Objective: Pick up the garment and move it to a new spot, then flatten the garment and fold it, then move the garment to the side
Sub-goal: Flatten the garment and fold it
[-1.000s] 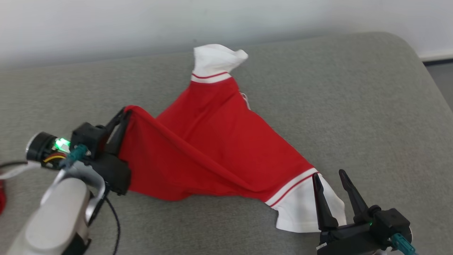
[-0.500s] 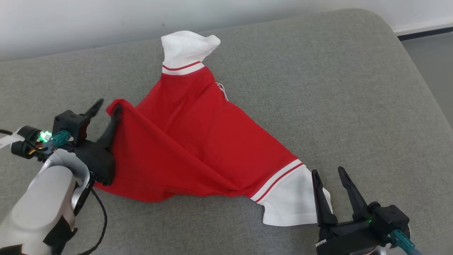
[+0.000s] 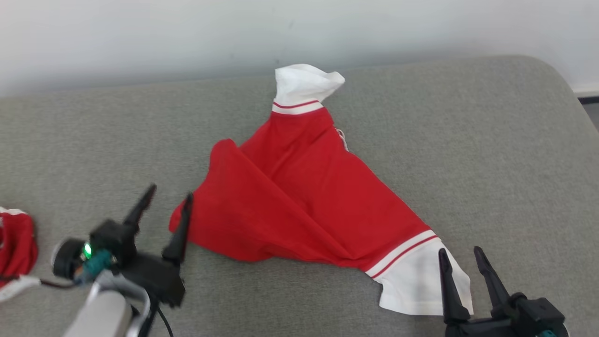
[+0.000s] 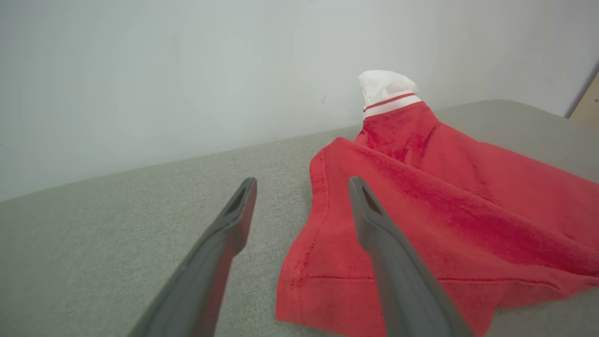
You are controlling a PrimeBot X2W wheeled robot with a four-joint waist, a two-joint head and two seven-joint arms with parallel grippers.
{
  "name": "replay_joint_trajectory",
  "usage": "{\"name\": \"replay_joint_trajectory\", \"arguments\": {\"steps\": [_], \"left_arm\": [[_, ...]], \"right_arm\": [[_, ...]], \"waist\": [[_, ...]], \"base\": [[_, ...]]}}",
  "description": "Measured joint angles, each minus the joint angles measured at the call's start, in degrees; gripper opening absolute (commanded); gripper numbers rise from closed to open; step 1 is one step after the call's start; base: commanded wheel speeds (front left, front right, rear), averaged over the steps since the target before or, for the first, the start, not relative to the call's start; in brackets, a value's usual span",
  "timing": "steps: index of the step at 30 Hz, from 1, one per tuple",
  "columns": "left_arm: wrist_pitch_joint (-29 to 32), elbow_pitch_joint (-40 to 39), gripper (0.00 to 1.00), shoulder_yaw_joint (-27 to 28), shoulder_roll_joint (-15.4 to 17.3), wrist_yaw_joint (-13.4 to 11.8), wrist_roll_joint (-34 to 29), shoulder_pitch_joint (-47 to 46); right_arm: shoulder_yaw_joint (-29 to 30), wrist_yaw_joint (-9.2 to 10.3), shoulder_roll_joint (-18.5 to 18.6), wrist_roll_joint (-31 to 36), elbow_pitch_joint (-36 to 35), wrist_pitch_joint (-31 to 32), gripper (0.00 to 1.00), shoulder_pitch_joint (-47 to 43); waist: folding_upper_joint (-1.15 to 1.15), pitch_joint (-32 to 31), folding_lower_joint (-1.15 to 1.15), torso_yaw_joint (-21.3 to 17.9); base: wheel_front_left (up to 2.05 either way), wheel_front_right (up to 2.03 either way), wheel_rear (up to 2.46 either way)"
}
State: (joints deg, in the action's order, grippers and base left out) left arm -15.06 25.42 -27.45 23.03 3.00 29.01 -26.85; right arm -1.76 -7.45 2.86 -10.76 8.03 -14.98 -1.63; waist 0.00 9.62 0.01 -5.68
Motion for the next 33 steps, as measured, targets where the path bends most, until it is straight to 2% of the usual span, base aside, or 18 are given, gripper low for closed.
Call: {"name": "replay_joint_trajectory", "arguments": {"steps": [6,12,23,33], "left_arm": [[0.0,-1.74,1.0,1.45,-2.6,0.16,-0.98,6.73],[0.0,0.01,1.0,3.08,-3.79,1.6,-2.74,7.93],[0.0,8.2,1.0,4.2,-2.87,4.0,-4.11,1.68],[0.0,12.21,1.0,3.44,-3.14,4.42,-4.14,-2.03]], "right_arm": [[1.67,0.0,0.03,1.09,-0.54,0.0,1.0,-1.88],[2.56,0.0,0.01,2.21,0.68,0.0,1.0,-2.48],[1.38,0.0,-0.01,3.18,4.38,0.0,1.0,-1.98],[2.82,0.0,0.03,3.71,8.76,0.0,1.0,-2.01]], "waist": [[0.0,-1.69,0.0,1.89],[0.0,-2.49,0.01,2.25],[0.0,0.28,-0.01,-0.51],[0.0,2.9,-0.01,-2.78]], "base": [[0.0,0.0,0.0],[0.0,0.0,0.0],[0.0,0.0,0.0],[0.0,0.0,0.0]]}}
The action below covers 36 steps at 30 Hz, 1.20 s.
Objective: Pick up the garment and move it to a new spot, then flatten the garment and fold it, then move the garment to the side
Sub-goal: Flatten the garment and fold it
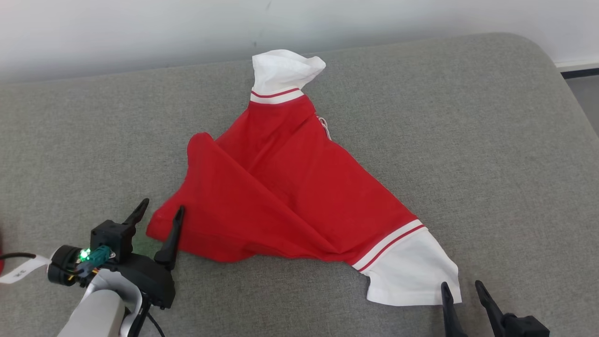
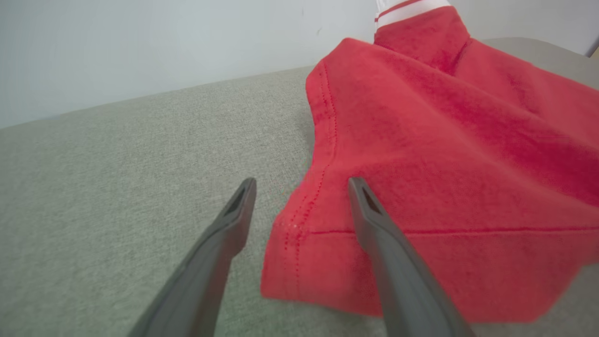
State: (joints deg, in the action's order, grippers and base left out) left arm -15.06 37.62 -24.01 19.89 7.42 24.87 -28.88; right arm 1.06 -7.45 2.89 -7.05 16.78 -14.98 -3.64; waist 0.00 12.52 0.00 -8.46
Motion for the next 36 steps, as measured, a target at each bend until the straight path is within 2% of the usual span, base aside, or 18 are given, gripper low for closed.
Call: {"name": "replay_joint_trajectory", "arguments": {"steps": [4,5,6,7,8,11,15,26,27,28,29,36], "left_arm": [[0.0,2.08,1.0,-0.45,-0.21,0.01,0.43,-0.68],[0.0,2.44,0.8,-0.76,-0.47,0.01,0.71,-0.68],[0.0,2.69,0.33,-1.03,-0.68,0.01,1.01,-0.67],[0.0,2.88,0.17,-1.2,-0.78,0.08,1.15,-0.68],[0.0,3.13,0.0,-1.13,-0.85,0.08,1.57,-0.69],[0.0,4.59,0.0,-1.49,-1.08,0.08,2.7,-0.68],[0.0,4.7,0.0,-1.27,-1.27,0.08,3.89,-0.48],[0.0,-2.46,0.0,1.27,-1.6,0.08,2.16,6.19],[0.0,-3.63,0.36,2.7,-1.27,0.09,1.41,6.49],[0.0,-3.77,0.96,2.93,-1.32,0.08,1.13,6.49],[0.0,-3.85,1.0,3.08,-1.48,0.09,0.65,6.47],[0.0,-0.3,1.0,1.35,-0.97,0.09,0.57,3.97]], "right_arm": [[-0.16,0.0,-0.01,0.18,4.03,-0.01,1.0,1.94],[-0.59,0.0,0.01,0.08,5.6,0.0,1.0,2.42],[-1.23,0.0,0.05,-0.51,7.11,0.0,0.53,2.81],[-1.94,0.0,0.02,-0.58,8.61,-0.08,0.33,3.49],[-2.46,0.0,-0.01,-0.69,9.83,-0.22,0.0,4.15],[-3.35,0.0,0.08,-1.67,12.84,-0.45,0.0,6.19],[-3.26,0.0,0.03,-2.3,13.02,-0.32,0.0,6.76],[-1.98,0.0,0.16,-3.78,4.08,-0.14,0.0,-0.31],[-1.9,0.0,0.34,-3.99,2.88,-0.14,1.0,-0.9],[-1.89,0.0,0.38,-4.01,2.65,-0.14,1.0,-0.92],[-1.93,0.0,0.52,-4.0,2.48,-0.14,1.0,-0.87],[-3.02,0.0,1.0,-3.42,3.35,-0.14,1.0,0.75]], "waist": [[0.0,0.39,0.0,-0.52],[0.0,0.39,0.0,-0.57],[0.0,0.35,0.0,-0.6],[0.0,0.29,0.0,-0.63],[0.0,0.21,0.0,-0.63],[0.0,-0.14,0.0,-0.39],[0.0,-0.79,0.0,0.1],[0.0,-2.78,0.0,2.01],[0.0,-2.61,0.0,1.86],[0.0,-2.56,0.0,1.77],[0.0,-2.52,0.0,1.69],[0.0,-1.81,0.0,0.47]], "base": [[0.0,0.0,0.0],[0.0,0.0,0.0],[0.0,0.0,0.0],[0.0,0.0,0.0],[0.0,0.0,0.0],[0.0,0.0,0.0],[0.0,0.0,0.0],[0.0,0.0,0.0],[0.0,0.0,0.0],[0.0,0.0,0.0],[0.0,0.0,0.0],[0.0,0.0,0.0]]}}
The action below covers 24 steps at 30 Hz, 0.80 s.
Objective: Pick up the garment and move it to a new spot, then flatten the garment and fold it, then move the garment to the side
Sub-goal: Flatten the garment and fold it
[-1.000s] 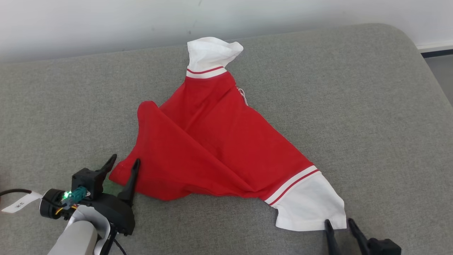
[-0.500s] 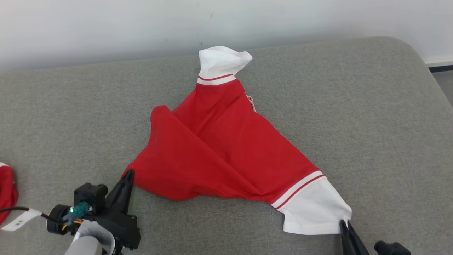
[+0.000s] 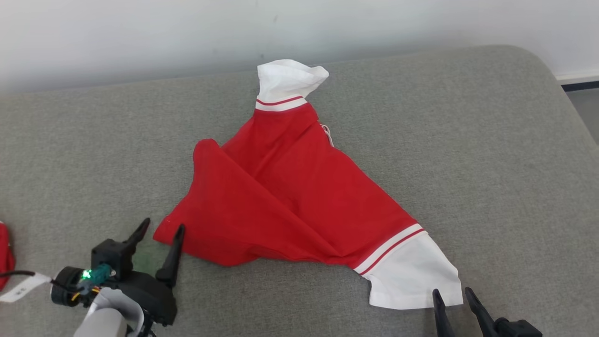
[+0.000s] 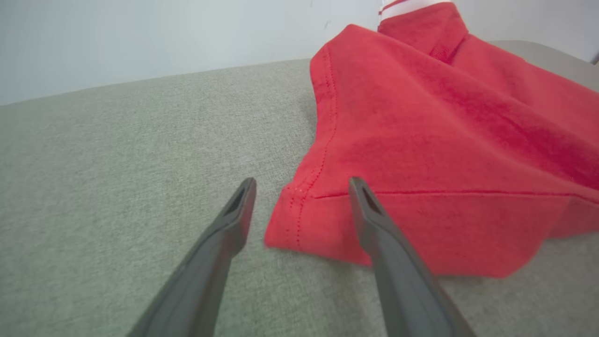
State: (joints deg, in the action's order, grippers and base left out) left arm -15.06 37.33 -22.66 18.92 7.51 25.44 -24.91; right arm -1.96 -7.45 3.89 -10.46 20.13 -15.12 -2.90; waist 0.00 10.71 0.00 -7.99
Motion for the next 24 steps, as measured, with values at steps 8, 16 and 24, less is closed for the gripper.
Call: {"name": "replay_joint_trajectory", "arguments": {"steps": [8,16,24], "left_arm": [[2.43,7.06,1.0,-3.12,0.63,0.0,4.42,-3.83],[2.35,9.11,0.0,-5.92,0.1,0.01,8.71,-5.85],[0.09,5.19,0.0,-3.98,0.05,-1.08,8.89,-3.84]], "right_arm": [[-1.86,0.0,0.05,0.42,5.75,-0.01,1.0,3.16],[-2.69,0.0,-0.1,-0.12,6.56,-0.01,0.0,4.49],[-1.37,0.0,0.0,-1.12,0.73,0.0,0.0,0.91]], "waist": [[0.0,1.32,0.0,-1.71],[0.0,1.52,0.0,-1.75],[0.0,-0.05,0.0,-0.21]], "base": [[0.0,0.0,0.0],[0.0,0.0,0.0],[0.0,0.0,0.0]]}}
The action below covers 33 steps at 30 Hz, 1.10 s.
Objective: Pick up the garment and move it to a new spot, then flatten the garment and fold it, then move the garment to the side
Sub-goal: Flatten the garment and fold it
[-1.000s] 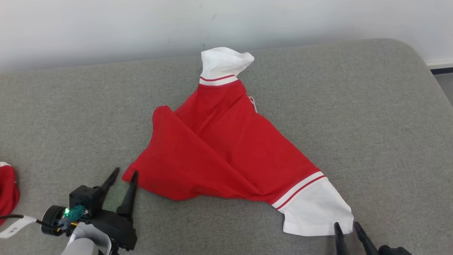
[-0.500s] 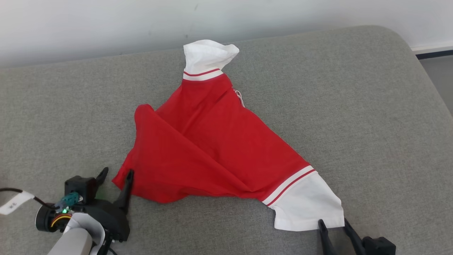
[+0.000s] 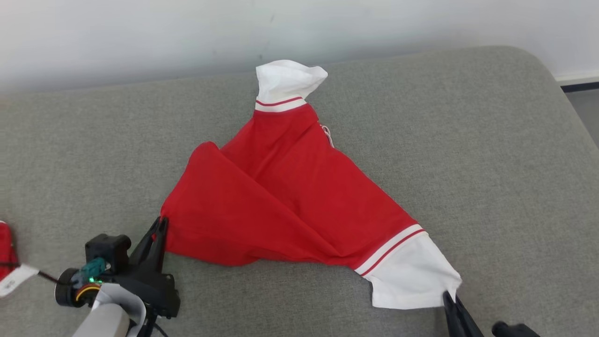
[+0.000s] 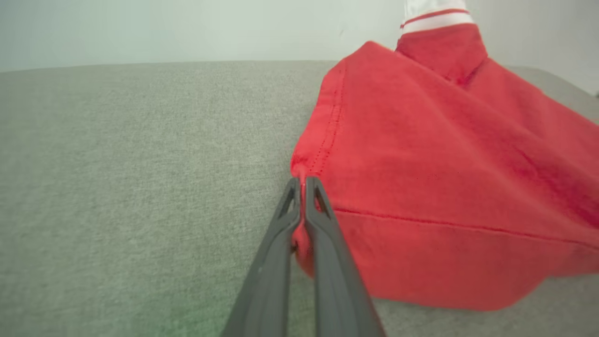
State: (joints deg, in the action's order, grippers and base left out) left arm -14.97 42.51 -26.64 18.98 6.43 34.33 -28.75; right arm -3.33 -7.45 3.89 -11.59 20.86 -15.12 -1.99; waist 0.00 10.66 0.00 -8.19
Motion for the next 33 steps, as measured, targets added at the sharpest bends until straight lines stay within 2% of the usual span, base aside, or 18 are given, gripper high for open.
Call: {"name": "replay_joint_trajectory", "arguments": {"steps": [6,12,19,20,21,22,33], "left_arm": [[-0.09,-13.12,0.0,5.82,-1.0,-2.23,-3.31,9.36],[-0.09,-22.42,0.0,11.94,-4.1,-3.65,-4.95,19.7],[-0.09,-22.37,0.0,14.85,-6.93,-1.33,-7.45,24.49],[-0.09,-22.48,0.38,15.6,-7.36,-1.2,-7.65,24.78],[-0.09,-22.51,1.0,16.06,-7.61,-0.85,-7.95,25.08],[-0.09,-22.59,1.0,16.34,-7.84,-0.78,-8.24,25.19],[-0.09,-22.01,1.0,15.59,-8.06,0.6,-11.41,26.38]], "right_arm": [[-0.52,0.0,1.65,-1.52,-6.38,0.0,0.0,-5.13],[-0.25,0.0,2.42,-3.01,-8.48,0.0,0.0,-7.86],[-0.11,0.0,2.75,-3.5,-5.9,0.0,0.0,-8.66],[0.18,0.0,2.77,-3.55,-5.17,0.0,0.13,-8.61],[0.51,0.0,2.86,-3.54,-5.09,0.0,0.89,-8.62],[0.7,0.0,3.02,-3.52,-5.13,0.0,1.0,-8.57],[1.89,0.0,3.38,-3.35,-6.31,0.0,1.0,-8.76]], "waist": [[0.0,-0.8,0.0,0.99],[0.0,-1.1,0.0,1.13],[0.0,-1.8,0.0,2.37],[0.0,-1.99,0.0,2.55],[0.0,-2.19,0.0,2.71],[0.0,-2.36,0.0,2.9],[0.0,-3.39,0.0,3.53]], "base": [[0.0,0.0,0.0],[0.0,0.0,0.0],[0.0,0.0,0.0],[0.0,0.0,0.0],[0.0,0.0,0.0],[0.0,0.0,0.0],[0.0,0.0,0.0]]}}
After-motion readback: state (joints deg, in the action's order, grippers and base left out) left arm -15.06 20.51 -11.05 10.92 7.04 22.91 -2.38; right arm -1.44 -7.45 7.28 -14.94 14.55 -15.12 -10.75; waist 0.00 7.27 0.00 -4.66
